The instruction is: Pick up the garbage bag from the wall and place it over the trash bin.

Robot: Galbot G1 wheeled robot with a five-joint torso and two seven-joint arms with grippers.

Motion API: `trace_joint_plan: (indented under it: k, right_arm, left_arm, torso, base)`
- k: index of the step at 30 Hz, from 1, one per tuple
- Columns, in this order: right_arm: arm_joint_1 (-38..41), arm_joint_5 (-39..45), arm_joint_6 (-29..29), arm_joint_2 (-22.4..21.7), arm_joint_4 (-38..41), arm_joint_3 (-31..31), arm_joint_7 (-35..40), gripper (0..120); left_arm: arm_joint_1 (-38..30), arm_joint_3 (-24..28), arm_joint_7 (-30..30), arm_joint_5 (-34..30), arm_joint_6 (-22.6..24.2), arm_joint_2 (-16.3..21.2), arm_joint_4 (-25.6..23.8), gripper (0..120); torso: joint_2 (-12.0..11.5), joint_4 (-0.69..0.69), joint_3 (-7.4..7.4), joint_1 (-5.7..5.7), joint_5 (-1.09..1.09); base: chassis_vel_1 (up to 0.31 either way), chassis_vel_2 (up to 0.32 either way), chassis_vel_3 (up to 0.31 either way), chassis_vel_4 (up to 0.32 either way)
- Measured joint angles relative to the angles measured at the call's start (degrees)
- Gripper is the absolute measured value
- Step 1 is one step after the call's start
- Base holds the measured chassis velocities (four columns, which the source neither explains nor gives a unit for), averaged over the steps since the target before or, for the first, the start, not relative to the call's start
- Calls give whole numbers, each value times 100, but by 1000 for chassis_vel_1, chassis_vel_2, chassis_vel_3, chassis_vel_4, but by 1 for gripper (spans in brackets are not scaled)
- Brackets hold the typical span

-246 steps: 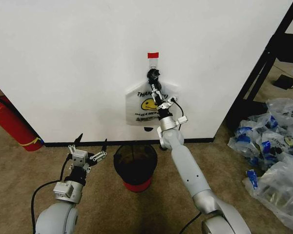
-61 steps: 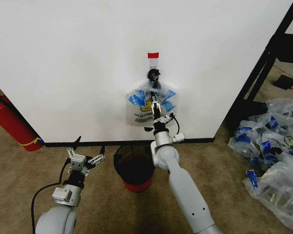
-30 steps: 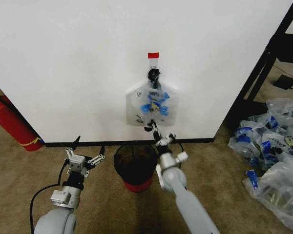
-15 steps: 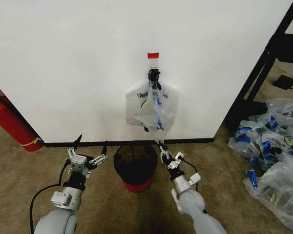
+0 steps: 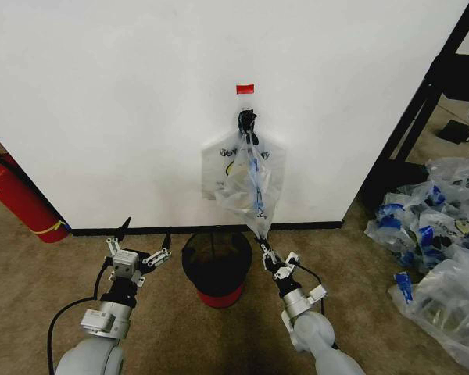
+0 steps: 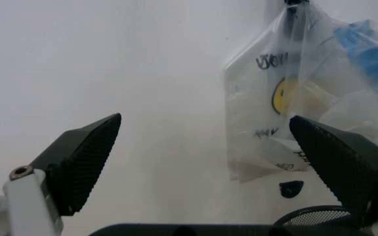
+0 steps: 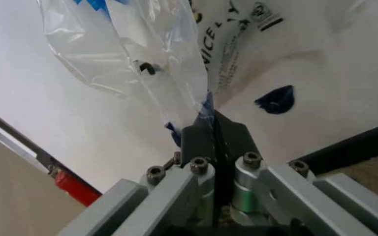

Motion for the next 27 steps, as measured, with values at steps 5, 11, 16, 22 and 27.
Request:
trace_joint_plan:
  k: [5, 11, 16, 22, 27]
  right_arm:
    - [28, -13, 8, -30, -30, 34, 13, 0]
    - [82, -136, 92, -67, -246, 105, -294, 0]
    - [127, -260, 97, -160, -424, 155, -574, 0]
    - [119, -255, 122, -181, -413, 172, -658, 0]
    - [125, -234, 267, -143, -107, 167, -659, 0]
  left_arm:
    - [-34, 11, 0, -4, 0, 4, 39, 100]
    - [-45, 23, 4, -5, 0, 9, 66, 100]
    - [-29, 25, 5, -5, -5, 4, 56, 100]
    - [11, 13, 5, -4, -36, -4, 34, 100]
    - [68, 6, 5, 9, -82, -26, 11, 100]
  torso:
    - [0, 0, 0, 0, 0]
    - [0, 0, 0, 1, 1]
    - [0, 0, 0, 1, 0]
    - [0, 0, 0, 1, 1]
    - [0, 0, 0, 1, 1]
  base:
    - [0, 0, 0, 0]
    - [0, 0, 0, 0]
    - [0, 0, 0, 0]
    - [0, 0, 0, 0]
    - [0, 0, 0, 0]
